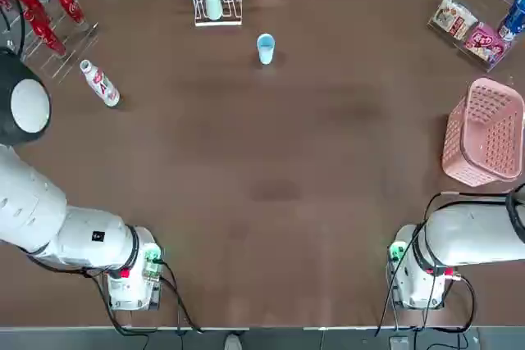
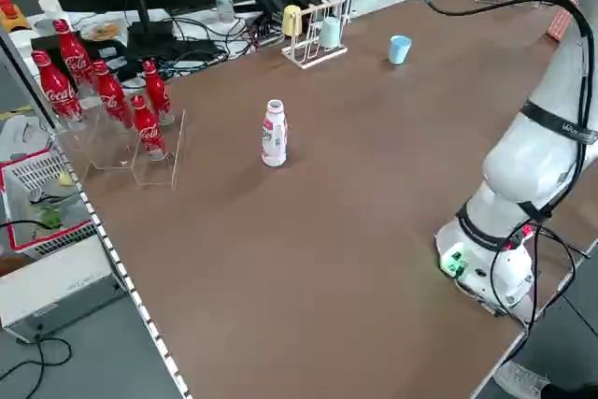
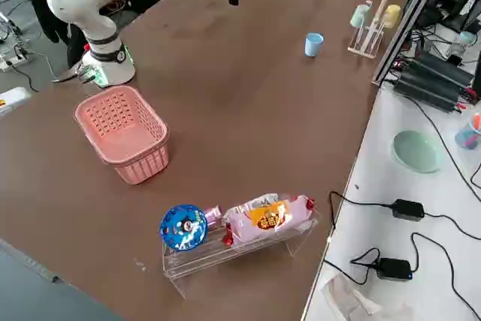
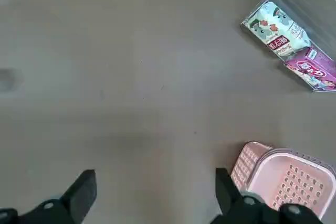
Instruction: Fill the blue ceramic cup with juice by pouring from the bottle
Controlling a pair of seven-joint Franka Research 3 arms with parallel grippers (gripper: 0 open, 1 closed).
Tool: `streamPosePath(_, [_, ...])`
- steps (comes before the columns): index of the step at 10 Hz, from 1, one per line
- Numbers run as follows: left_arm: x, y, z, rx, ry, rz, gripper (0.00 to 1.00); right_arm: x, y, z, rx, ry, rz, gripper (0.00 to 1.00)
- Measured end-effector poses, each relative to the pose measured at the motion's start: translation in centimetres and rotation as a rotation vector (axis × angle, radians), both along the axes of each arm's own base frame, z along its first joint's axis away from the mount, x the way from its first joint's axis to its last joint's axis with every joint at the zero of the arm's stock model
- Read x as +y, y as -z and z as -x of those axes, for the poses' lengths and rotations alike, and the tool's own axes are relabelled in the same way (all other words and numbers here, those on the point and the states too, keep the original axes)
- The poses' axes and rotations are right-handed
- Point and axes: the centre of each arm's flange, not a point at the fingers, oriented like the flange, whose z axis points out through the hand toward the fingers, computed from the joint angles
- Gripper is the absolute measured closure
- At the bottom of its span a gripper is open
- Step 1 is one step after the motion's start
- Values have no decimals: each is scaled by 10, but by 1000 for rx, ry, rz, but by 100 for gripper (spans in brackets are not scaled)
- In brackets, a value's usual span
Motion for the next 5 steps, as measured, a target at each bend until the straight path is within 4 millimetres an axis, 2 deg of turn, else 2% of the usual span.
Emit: streamPosePath(5, [0, 0, 0, 0, 0, 0, 0, 0, 3, -1, -2, 0, 1, 0])
